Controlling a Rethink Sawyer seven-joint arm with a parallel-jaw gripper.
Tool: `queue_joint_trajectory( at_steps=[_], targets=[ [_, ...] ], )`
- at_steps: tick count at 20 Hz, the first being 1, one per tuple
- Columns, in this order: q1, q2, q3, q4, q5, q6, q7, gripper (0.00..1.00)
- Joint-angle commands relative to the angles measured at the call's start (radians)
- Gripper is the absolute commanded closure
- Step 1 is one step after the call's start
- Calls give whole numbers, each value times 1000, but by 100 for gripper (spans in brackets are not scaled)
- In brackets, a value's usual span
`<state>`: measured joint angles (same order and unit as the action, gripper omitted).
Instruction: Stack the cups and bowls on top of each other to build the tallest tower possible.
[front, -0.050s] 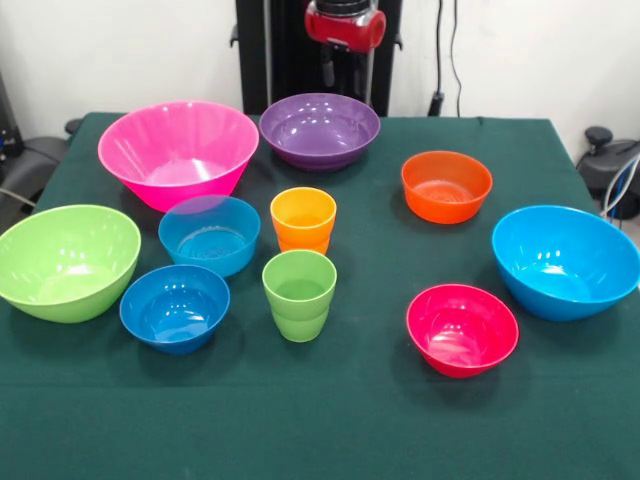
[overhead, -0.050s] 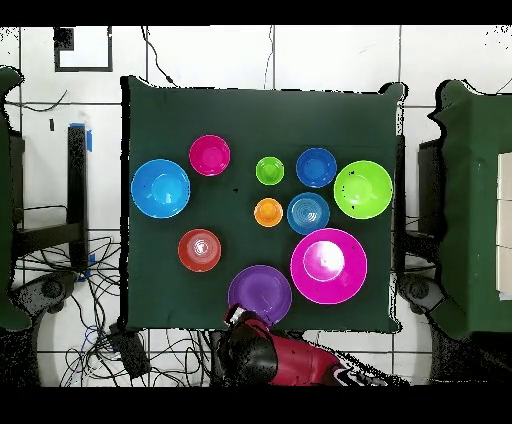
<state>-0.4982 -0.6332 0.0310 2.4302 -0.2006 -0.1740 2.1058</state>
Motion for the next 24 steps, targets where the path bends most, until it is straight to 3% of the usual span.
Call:
queue_joint_trajectory(
  at_steps=[1, 24],
  targets=[
    [-16, 109, 118, -114, -9, -26, 129, 0],
    [0, 144, 219, -95, 67, -80, 224, 0]
  ],
)
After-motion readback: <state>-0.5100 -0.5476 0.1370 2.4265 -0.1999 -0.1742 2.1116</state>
